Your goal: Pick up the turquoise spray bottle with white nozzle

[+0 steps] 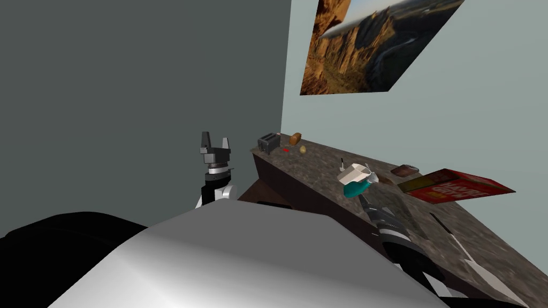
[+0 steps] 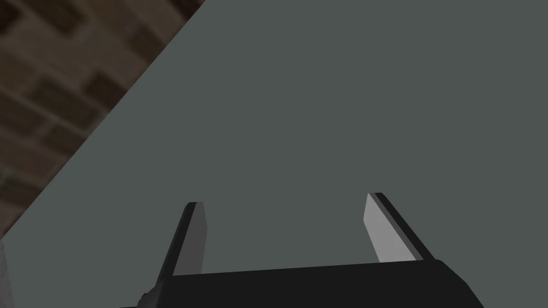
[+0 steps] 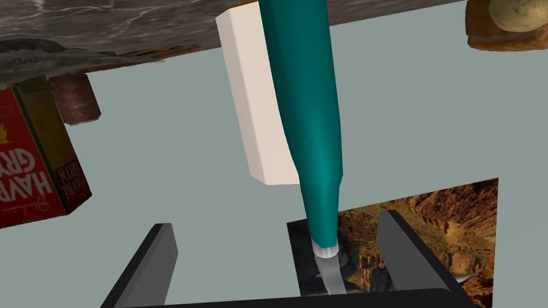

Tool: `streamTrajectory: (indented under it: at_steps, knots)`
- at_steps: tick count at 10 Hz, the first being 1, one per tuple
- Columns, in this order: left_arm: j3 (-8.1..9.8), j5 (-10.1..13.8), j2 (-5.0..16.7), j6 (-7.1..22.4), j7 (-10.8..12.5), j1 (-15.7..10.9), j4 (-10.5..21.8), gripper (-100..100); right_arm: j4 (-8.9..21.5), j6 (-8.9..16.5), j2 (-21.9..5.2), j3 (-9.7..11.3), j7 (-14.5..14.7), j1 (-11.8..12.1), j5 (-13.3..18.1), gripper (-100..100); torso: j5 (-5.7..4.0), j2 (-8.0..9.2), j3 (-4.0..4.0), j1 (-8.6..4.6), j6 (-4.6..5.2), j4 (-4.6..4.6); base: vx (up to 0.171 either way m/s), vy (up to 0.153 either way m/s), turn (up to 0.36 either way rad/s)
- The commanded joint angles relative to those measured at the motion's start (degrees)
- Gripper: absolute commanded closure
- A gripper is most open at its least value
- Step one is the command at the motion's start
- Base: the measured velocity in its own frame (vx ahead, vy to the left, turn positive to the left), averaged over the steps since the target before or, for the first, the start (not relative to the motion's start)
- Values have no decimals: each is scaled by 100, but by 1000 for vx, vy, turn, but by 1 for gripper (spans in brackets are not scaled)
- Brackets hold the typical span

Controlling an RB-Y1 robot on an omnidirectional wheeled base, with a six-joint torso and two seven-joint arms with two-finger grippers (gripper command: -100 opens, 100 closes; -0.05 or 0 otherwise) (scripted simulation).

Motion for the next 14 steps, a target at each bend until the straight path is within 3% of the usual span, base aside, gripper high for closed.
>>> streamTrajectory:
  at_steps: [1, 3, 4, 5, 6, 7, 8, 9, 10, 11, 12, 13, 14]
  knots:
    - [0, 0, 0, 0, 0, 0, 0, 0, 101, 87, -86, -120, 114, -21, 122, -100, 0, 0, 0, 0, 0, 0, 178, 125, -61]
    - [0, 0, 0, 0, 0, 0, 0, 0, 253, 184, -190, -275, 242, -74, 281, -100, 0, -5, -3, -3, -2, -1, 206, 98, -56]
    - [0, 0, 0, 0, 0, 0, 0, 0, 224, 145, -153, -219, 208, -83, 241, -100, -1, -8, -5, -9, -2, -2, 88, 39, -14]
    - [0, 0, 1, 0, 0, -1, 0, 0, 224, 169, -158, -224, 221, -86, 250, 0, -4, 25, 12, -27, -2, 4, 17, 8, 3]
    - [0, 0, 1, 0, 0, -2, 0, 0, 510, 187, -368, -215, 408, -373, 27, -100, -8, 52, 29, -39, -1, 10, -68, 29, 140]
    - [0, 0, 1, 1, 0, -3, 1, 0, 681, 187, -368, -215, 408, -436, 27, -100, -8, 82, 46, -38, -5, 17, -118, 40, 99]
    - [0, 0, 0, 1, 0, -4, 1, 0, 879, 207, -578, -207, 595, -672, -196, -100, -8, 105, 59, -35, -1, 23, -157, 38, 120]
    - [0, 0, 0, 1, 0, -4, 1, 0, 1021, 207, -578, -207, 595, -785, -196, -100, -7, 123, 70, -35, -3, 27, -119, 27, 86]
    - [0, 0, 1, 1, 0, -4, 1, 0, 1147, 207, -578, -207, 595, -785, -196, -100, -8, 117, 68, -39, 0, 26, -40, 20, 3]
    - [0, 0, 1, 1, 0, -3, 1, 0, 1347, 228, -788, -200, 783, -1068, -418, -100, -9, 98, 57, -41, 2, 22, -83, 42, 113]
    - [0, 0, 0, 1, 0, -4, 1, 0, 1583, 228, -788, -200, 783, -1134, -418, -100, -8, 102, 58, -36, -3, 22, -91, 33, 75]
    - [0, 0, 1, 1, 0, -3, 1, 0, 1785, 248, -999, -192, 971, -1386, -640, -100, -8, 104, 60, -38, 1, 23, -131, 48, 174]
    - [0, 0, 0, 1, 0, -4, 1, 0, 2042, 248, -999, -192, 971, -1483, -640, -100, -7, 116, 66, -34, -4, 25, -112, 48, 92]
